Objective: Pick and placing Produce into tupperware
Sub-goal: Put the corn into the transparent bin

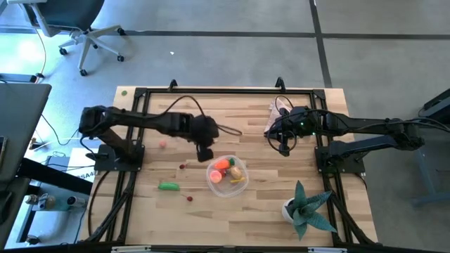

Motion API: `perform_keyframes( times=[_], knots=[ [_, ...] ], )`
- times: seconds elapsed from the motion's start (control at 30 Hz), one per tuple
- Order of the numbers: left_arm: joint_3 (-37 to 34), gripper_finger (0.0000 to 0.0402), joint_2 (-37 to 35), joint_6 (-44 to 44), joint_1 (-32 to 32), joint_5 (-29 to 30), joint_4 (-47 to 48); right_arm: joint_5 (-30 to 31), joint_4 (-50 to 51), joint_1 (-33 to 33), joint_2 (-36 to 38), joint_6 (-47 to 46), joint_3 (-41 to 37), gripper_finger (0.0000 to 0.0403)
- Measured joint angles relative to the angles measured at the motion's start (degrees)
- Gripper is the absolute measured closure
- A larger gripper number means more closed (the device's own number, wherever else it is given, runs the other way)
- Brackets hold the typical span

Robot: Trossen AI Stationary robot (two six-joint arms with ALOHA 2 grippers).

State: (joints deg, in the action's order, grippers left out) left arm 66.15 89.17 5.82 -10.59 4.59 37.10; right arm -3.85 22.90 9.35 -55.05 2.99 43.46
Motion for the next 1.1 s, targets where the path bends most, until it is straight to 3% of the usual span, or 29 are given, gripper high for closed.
perform_keyframes(
  times=[0.37,0.67,1.1],
  knots=[
    [6.72,0.0380,3.77,0.02,15.74,11.46,-3.65,-0.01,0.00,0.00,0.00,0.00,0.00,0.0371],
    [6.63,0.0380,13.09,-1.55,16.16,10.16,-9.29,0.01,0.04,0.00,-0.01,0.00,0.00,0.0371],
    [6.77,0.0380,18.39,-1.22,16.18,9.47,-11.84,-0.01,0.33,0.01,-0.01,0.00,0.00,0.0371]
  ],
)
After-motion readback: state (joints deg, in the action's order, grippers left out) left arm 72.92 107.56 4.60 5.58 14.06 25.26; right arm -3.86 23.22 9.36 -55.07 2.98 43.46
